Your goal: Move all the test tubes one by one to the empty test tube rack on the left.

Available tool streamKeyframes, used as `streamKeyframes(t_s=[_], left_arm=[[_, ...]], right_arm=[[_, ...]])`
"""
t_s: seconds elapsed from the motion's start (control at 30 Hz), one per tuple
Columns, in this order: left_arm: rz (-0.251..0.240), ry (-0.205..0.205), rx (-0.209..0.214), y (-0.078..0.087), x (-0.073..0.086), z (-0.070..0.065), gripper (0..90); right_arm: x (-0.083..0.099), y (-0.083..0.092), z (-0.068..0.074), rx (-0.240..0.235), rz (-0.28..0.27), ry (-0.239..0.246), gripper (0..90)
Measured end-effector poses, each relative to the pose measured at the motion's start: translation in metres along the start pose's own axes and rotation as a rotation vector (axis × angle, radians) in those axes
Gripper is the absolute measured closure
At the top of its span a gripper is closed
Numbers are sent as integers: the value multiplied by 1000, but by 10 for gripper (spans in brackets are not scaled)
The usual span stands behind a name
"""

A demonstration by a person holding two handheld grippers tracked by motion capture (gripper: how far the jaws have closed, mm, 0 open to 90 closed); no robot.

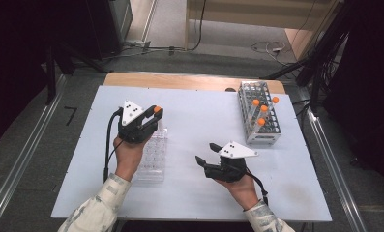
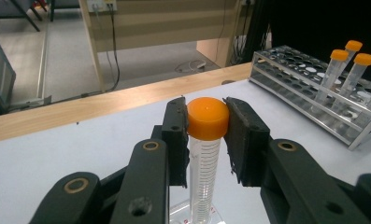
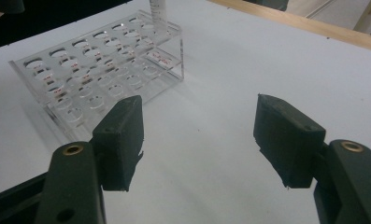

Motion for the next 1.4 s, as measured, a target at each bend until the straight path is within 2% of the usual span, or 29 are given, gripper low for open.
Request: streamKeyframes(t_s=[0.47,0.67,0.7,0.9,0.93,1.0,1.03,1.07,1.1,1.17,1.23,1.4], left_arm=[[60,-11,-3,-14,26,-1,696],[74,-25,-8,-17,29,-3,679],[74,-22,-8,-17,29,-3,642],[70,-17,-1,-15,29,-4,584],[70,-18,-2,-14,29,-4,540],[69,-2,6,-13,29,-4,514],[70,8,10,-12,29,-5,484],[64,15,12,-11,29,-5,417],[57,20,13,-10,30,-5,417],[48,31,10,-7,30,-6,340],[47,38,6,-5,31,-6,316],[34,61,26,1,34,-8,254]], right_arm=[[1,-1,0,0,3,-2,318],[1,-1,-1,-1,5,-3,318],[1,-1,0,0,4,-3,318],[1,-2,-1,1,5,-3,318],[1,-1,-2,5,5,-8,318],[1,-1,-2,7,3,-11,318],[1,0,-3,11,2,-15,318],[1,0,-5,14,-2,-23,319],[1,0,-5,14,-2,-23,319],[1,2,-8,23,-9,-28,319],[1,3,-9,26,-7,-32,320],[1,4,-14,43,-12,-38,320]])
Point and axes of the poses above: each handheld gripper's, and its own axes: y roughly backward along the jaws, x roughly out of its underside, z roughly to its left, the point moved 1 cm from there along -y, roughly forward along the jaws, and after that the axes turned 7 degrees about z, right-handed, at the moved point
